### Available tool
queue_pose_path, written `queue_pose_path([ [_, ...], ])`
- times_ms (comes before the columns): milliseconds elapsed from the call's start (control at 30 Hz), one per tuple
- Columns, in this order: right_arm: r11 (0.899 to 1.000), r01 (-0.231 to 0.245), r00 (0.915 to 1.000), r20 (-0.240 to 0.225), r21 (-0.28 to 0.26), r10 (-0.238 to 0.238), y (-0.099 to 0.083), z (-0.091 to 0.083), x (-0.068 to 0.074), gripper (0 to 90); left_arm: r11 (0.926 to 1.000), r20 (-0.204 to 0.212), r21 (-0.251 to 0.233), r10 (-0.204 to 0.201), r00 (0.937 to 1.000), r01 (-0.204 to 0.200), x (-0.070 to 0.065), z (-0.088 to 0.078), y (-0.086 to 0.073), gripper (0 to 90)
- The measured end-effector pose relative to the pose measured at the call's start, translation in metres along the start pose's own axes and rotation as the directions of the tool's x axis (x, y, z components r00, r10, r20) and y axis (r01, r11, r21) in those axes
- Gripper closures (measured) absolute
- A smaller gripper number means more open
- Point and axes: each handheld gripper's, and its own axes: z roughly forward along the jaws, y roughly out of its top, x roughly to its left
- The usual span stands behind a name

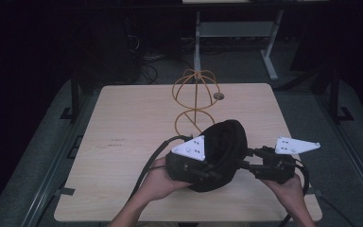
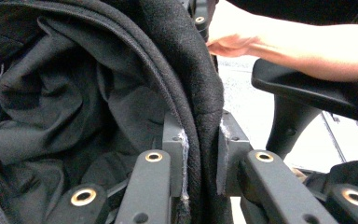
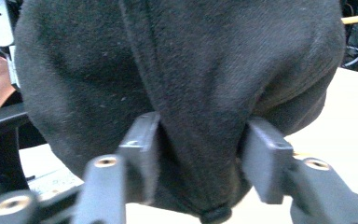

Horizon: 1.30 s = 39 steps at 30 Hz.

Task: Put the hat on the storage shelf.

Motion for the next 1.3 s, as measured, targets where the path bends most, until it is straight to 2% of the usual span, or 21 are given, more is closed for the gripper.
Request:
queue_pose_path([
  [133,1.0,0.03,0.9995,0.005,-0.009,-0.03,0.001,0.002,0.003,81.2,0.9999,0.003,-0.01,-0.003,1.0,0.003,0.001,-0.002,0.0,76.6],
  [200,1.0,0.031,0.9995,0.002,-0.005,-0.031,0.002,0.002,0.003,85.2,0.9999,-0.001,-0.014,-0.005,1.0,0.005,0.002,-0.003,-0.001,76.1],
  [300,0.999,0.033,0.9994,0.01,0.005,-0.033,0.004,0.002,0.004,86.0,0.9996,-0.004,-0.022,-0.018,0.9998,0.018,0.003,-0.005,-0.003,74.9],
  [500,1.0,0.028,0.9992,0.03,-0.012,-0.027,0.013,-0.007,0.005,86.5,0.999,-0.046,-0.024,-0.038,0.9982,0.037,0.007,-0.01,-0.008,70.1],
  [600,0.999,0.036,0.9986,0.038,-0.012,-0.036,0.019,-0.011,0.007,86.5,0.9981,-0.049,-0.036,-0.052,0.9975,0.05,0.009,-0.011,-0.011,69.2],
  [700,0.999,0.044,0.998,0.047,-0.013,-0.044,0.025,-0.012,0.01,86.6,0.9975,-0.056,-0.045,-0.058,0.9968,0.055,0.01,-0.013,-0.012,68.2],
  [767,0.999,0.047,0.9977,0.05,-0.011,-0.047,0.028,-0.013,0.01,86.6,0.998,-0.079,-0.041,-0.05,0.9956,0.047,0.01,-0.015,-0.013,66.5],
  [933,0.998,0.06,0.9968,0.053,-0.001,-0.06,0.039,-0.013,0.013,86.8,0.9985,-0.144,-0.023,-0.052,0.9882,0.049,0.01,-0.019,-0.015,59.2],
  [1033,0.997,0.077,0.9954,0.057,0.006,-0.077,0.049,-0.014,0.016,86.9,0.9985,-0.155,-0.027,-0.051,0.9865,0.047,0.008,-0.025,-0.018,56.3],
  [1100,0.996,0.091,0.9932,0.073,0.006,-0.091,0.056,-0.016,0.017,86.9,0.998,-0.178,-0.037,-0.057,0.9824,0.051,0.007,-0.03,-0.019,54.4],
  [1233,0.996,0.09,0.9915,0.094,0.006,-0.09,0.064,-0.022,0.015,86.9,0.998,-0.206,-0.036,-0.059,0.9768,0.053,0.008,-0.04,-0.024,51.3],
  [1300,0.996,0.09,0.9887,0.12,0.008,-0.09,0.071,-0.028,0.012,86.8,0.9978,-0.233,-0.028,-0.065,0.9704,0.06,0.008,-0.048,-0.031,47.6],
])
